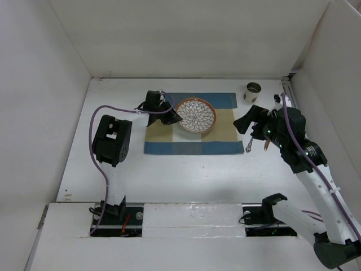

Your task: Set the dinner table for one person

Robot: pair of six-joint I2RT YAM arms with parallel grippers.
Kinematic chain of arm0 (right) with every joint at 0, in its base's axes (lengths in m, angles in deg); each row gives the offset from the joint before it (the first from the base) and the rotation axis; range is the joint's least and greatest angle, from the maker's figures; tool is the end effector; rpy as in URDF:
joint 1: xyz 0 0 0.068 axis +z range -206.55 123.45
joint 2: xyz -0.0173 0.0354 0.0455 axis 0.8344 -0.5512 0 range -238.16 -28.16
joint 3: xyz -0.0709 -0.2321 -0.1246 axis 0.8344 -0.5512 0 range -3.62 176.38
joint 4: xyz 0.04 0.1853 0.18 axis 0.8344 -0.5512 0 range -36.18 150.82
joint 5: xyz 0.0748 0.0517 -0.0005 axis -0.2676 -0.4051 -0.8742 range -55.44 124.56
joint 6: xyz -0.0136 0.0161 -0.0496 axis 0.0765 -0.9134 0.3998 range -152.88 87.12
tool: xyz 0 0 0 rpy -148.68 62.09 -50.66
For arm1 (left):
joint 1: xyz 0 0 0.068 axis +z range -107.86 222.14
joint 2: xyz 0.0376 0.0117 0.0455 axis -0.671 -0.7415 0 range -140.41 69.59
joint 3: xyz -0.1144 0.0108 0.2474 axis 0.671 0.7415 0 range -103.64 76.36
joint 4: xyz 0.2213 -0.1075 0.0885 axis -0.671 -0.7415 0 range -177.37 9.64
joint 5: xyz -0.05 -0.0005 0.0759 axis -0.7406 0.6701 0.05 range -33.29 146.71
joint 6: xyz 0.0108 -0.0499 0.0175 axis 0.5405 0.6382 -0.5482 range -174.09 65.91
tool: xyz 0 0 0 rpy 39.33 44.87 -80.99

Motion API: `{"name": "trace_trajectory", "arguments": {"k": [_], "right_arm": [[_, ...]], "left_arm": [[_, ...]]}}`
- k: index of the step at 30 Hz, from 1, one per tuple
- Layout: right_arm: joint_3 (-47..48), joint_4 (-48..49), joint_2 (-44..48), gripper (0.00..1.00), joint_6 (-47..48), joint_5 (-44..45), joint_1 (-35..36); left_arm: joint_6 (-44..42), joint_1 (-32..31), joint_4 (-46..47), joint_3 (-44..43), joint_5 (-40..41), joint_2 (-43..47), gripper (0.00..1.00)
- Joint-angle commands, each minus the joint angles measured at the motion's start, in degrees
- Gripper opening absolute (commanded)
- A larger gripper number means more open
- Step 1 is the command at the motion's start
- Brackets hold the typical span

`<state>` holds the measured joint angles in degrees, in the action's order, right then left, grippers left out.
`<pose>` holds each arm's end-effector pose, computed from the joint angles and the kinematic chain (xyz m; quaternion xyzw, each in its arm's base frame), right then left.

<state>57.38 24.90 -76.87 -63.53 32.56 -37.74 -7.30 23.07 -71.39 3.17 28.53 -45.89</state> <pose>0.1631 0.0569 0.3787 0.0768 0.8333 0.2422 0.4909 0.4134 -0.1607 0.1734 -0.0922 0.8565 -0.4301 0.2700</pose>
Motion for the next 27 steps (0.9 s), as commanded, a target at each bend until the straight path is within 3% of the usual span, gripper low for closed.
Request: {"name": "trace_trajectory", "arguments": {"k": [1, 4, 8, 10, 12, 13, 20, 23, 27], "right_arm": [[0.3, 1.9, 0.8, 1.00, 1.0, -1.1, -0.3], [0.3, 1.9, 0.8, 1.00, 1.0, -1.6, -0.3], [0.3, 2.4, 0.8, 1.00, 1.0, -1.6, -0.3], [0.3, 2.4, 0.8, 1.00, 1.0, -1.6, -0.3], [0.3, 3.8, 0.3, 1.00, 1.0, -1.6, -0.3], [0.3, 3.8, -0.4, 1.00, 0.4, -2.2, -0.8], [-1.1, 10.2, -9.2, 1.00, -2.7, -0.2, -4.0], [4.9, 10.1, -21.4, 1.00, -3.4, 4.5, -8.1], [19.8, 4.7, -38.8, 1.00, -2.8, 11.4, -14.9]], "left_arm": [[1.7, -0.1, 7.1, -3.5, -5.5, 0.9, 0.00], [1.7, -0.1, 6.5, -4.0, -5.5, 0.3, 0.00], [1.7, -0.1, 5.5, -3.5, -4.7, 0.3, 0.30], [1.7, -0.1, 4.2, -3.5, -3.2, 1.3, 0.52], [1.7, -0.1, 0.3, -2.9, 1.4, 2.4, 0.67], [1.7, -0.1, -0.6, -2.4, 2.9, 3.6, 0.99], [2.3, 1.6, -6.1, 1.1, 11.3, 10.7, 1.00], [1.7, 1.6, -11.9, 1.1, 16.8, 15.1, 1.00], [0.5, -0.4, -21.7, 0.5, 27.7, 23.4, 1.00]]}}
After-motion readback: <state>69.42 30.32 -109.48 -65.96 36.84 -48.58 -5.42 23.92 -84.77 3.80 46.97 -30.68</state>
